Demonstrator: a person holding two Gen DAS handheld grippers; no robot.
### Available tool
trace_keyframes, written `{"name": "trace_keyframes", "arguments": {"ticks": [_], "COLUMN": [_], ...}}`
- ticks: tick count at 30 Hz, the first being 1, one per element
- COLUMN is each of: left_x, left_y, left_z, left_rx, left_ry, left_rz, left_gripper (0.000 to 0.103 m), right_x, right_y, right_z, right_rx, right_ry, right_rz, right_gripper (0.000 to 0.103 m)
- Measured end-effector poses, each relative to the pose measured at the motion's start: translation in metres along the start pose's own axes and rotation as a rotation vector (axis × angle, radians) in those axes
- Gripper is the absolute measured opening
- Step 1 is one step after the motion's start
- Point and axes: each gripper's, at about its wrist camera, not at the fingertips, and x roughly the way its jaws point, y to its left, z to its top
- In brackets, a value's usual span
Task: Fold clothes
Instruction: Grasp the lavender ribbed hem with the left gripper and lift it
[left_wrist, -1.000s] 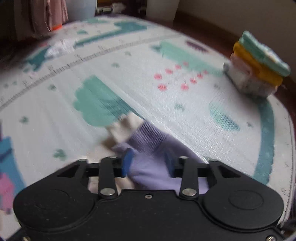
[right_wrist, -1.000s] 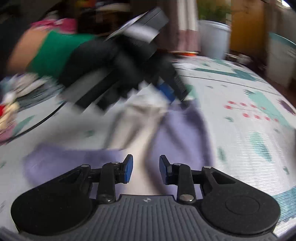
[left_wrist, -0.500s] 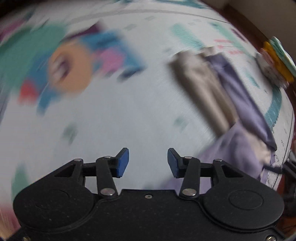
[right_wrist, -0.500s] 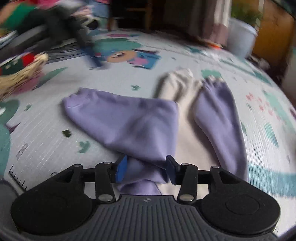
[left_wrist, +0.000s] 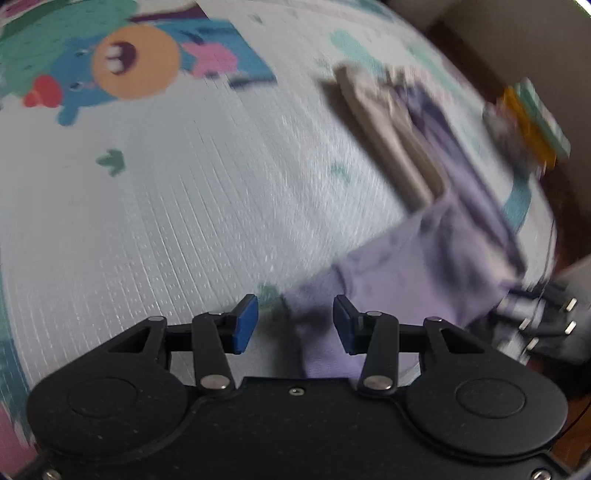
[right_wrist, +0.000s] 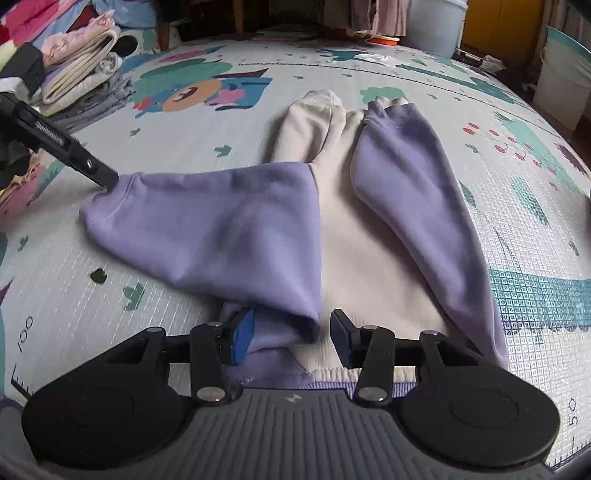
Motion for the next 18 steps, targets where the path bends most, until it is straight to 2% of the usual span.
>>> {"name": "trace_keyframes", "arguments": {"ticks": [1, 2, 3, 6, 10, 12, 15, 18], "left_x": [0.002, 0.002, 0.001, 0.001, 0.003, 0.003, 0.003, -0.014], "left_y": [-0.002, -0.001, 0.0, -0.004, -0.017, -0.023, -0.034, -0.056], "left_z": [-0.001, 0.0, 0.001, 0.002, 0.005, 0.006, 0.01, 0.029], "left_rx": [0.02, 0.012, 0.004, 0.003, 0.094, 0.139, 0.216, 0.375], "left_ry": [-0.001, -0.005, -0.008, -0.025, -0.022, -0.02, -0.021, -0.057], "left_rz": [0.004, 0.008, 0.012, 0.012, 0.065, 0.091, 0.131, 0.175], "left_gripper": [0.042, 0.031, 0.027, 0.024, 0.022, 0.009, 0.007, 0.007], "right_x": [-0.001, -0.002, -0.002, -0.002, -0.003, -0.003, -0.003, -0.002], "right_y": [0.001, 0.001, 0.001, -0.001, 0.0, 0.001, 0.001, 0.002], "right_z": [0.001, 0.001, 0.0, -0.003, -0.005, -0.005, -0.004, -0.006], "right_rx": [-0.006, -0.01, -0.011, 0.014, 0.022, 0.023, 0.024, 0.024], "right_ry": [-0.001, -0.002, -0.003, -0.01, -0.015, -0.015, -0.018, -0.021], "right_rz": [-0.001, -0.001, 0.0, 0.01, -0.002, -0.004, -0.007, -0.013], "right_gripper": [0.047, 0.047, 0.047, 0.047, 0.048, 0.048, 0.048, 0.048]}}
